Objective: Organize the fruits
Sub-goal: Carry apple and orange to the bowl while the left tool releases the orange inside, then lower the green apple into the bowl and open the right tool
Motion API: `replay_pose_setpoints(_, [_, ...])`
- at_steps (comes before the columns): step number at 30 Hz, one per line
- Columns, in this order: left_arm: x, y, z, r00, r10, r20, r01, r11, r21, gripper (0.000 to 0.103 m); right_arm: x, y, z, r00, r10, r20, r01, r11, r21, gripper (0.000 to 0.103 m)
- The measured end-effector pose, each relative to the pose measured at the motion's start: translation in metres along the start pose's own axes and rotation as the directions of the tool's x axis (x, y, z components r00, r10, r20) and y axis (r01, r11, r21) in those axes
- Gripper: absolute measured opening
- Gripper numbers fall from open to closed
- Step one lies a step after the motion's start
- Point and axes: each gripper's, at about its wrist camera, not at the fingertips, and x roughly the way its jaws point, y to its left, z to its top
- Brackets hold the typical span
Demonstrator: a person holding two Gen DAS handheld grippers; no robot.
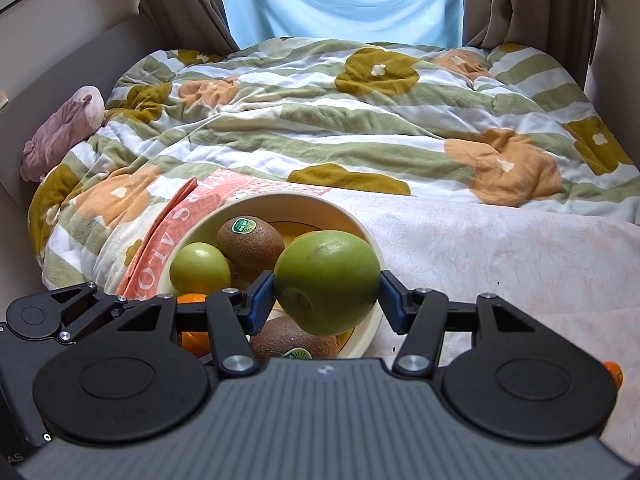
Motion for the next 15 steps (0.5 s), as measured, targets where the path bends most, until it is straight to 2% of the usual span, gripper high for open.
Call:
replay_pose_setpoints(2, [-0.005,-0.005,0.002,1.0,0.015,0.022,-0.016,0.999,0.037,0.102,0.0,0.001,0.0,1.0,-0.005,-0.004,0.005,1.0,-0.004,0.07])
replay_pose_setpoints(4, [-0.01,-0.006,0.003,0.999,0.016,0.043,-0.019,0.998,0.052,0.103,-0.001,0.0,0.0,1.0,-0.006,-0.006,0.006,1.0,-0.006,0.07])
replay_pose_setpoints(6, [-0.01,-0.005,0.003,1.0,0.015,0.027,-0.016,0.999,0.052,0.103,-0.004,0.001,0.001,1.0,-0.002,-0.006,0.002,1.0,-0.017,0.07])
replay_pose_setpoints(15, [-0.024,0.014,0.004,0.999,0.044,0.002,-0.044,0.998,-0.037,0.103,-0.002,0.02,0.013,0.997,0.073,-0.023,-0.075,0.989,-0.128,0.07])
